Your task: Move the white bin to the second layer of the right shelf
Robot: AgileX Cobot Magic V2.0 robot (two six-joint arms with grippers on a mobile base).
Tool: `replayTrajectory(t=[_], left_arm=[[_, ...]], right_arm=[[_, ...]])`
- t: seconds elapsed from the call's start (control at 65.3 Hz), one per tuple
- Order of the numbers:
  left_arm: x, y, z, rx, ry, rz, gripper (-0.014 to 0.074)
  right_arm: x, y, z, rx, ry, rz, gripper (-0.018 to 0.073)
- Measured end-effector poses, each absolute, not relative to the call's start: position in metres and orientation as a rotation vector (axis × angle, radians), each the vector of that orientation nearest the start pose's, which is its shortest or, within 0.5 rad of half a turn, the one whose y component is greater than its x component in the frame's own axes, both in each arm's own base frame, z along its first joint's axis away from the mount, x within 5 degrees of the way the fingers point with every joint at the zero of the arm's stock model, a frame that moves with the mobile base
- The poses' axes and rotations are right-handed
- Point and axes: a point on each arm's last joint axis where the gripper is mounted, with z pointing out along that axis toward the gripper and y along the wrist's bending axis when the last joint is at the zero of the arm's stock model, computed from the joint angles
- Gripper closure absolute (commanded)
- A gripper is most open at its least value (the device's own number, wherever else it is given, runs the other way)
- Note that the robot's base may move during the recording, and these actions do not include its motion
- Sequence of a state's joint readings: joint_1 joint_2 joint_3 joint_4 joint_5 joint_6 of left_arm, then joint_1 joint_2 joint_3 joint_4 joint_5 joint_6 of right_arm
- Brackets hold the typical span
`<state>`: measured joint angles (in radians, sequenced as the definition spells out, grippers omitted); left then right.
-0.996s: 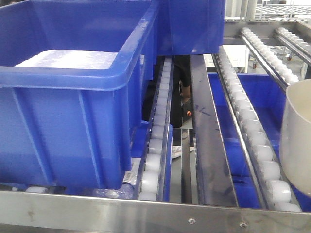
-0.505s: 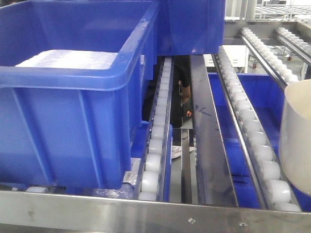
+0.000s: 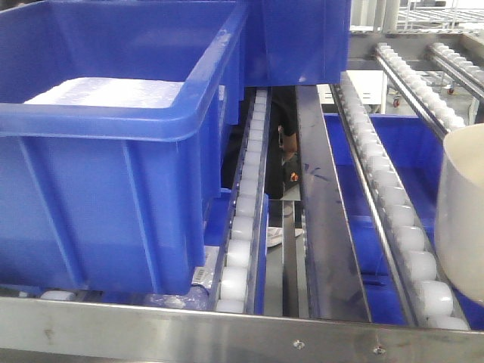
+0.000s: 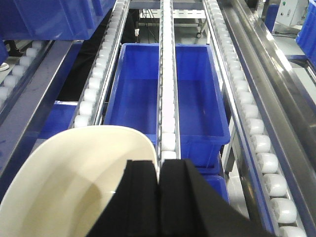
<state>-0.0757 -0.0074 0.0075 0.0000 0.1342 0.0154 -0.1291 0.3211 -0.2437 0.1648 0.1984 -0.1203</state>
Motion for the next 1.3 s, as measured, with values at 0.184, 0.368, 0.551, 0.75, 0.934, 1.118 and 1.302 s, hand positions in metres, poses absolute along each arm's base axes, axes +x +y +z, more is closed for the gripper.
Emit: replayTrajectory(t=[0.184,0.368,0.551,0.75,0.934,1.118,1.302], left_arm=[[0.056,-0.004,0.199,0.074,1.616,-0.046,0.0512],[0.056,-0.004,0.199,0.074,1.616,-0.046,0.0512],[0.056,-0.004,0.199,0.074,1.616,-0.046,0.0512],[0.056,-0.004,0.199,0.074,1.616,-0.046,0.0512],[0.056,-0.004,0.199,0.074,1.616,-0.046,0.0512],[0.056,-0.004,0.199,0.074,1.616,-0.046,0.0512],[0.056,-0.004,0.199,0.074,1.616,-0.046,0.0512]], right_arm=[[0.084,-0.008,0.256,0.126,1.752,-0.035,0.0508],[0.084,-0.008,0.255,0.126,1.754,-0.036,0.0508],[0.076,-0.007,0.252,0.119,1.712,-0.035,0.0508],[0.066,-0.006,0.235,0.131,1.644,-0.034,0.0508],[0.062,-0.003,0.216,0.114,1.584,0.042,0.0508],[0.060,-0.001,0.199,0.089,1.579,0.071,0.0508],[0.057,-0.001,0.200,0.087,1.544,0.072,0.0508]])
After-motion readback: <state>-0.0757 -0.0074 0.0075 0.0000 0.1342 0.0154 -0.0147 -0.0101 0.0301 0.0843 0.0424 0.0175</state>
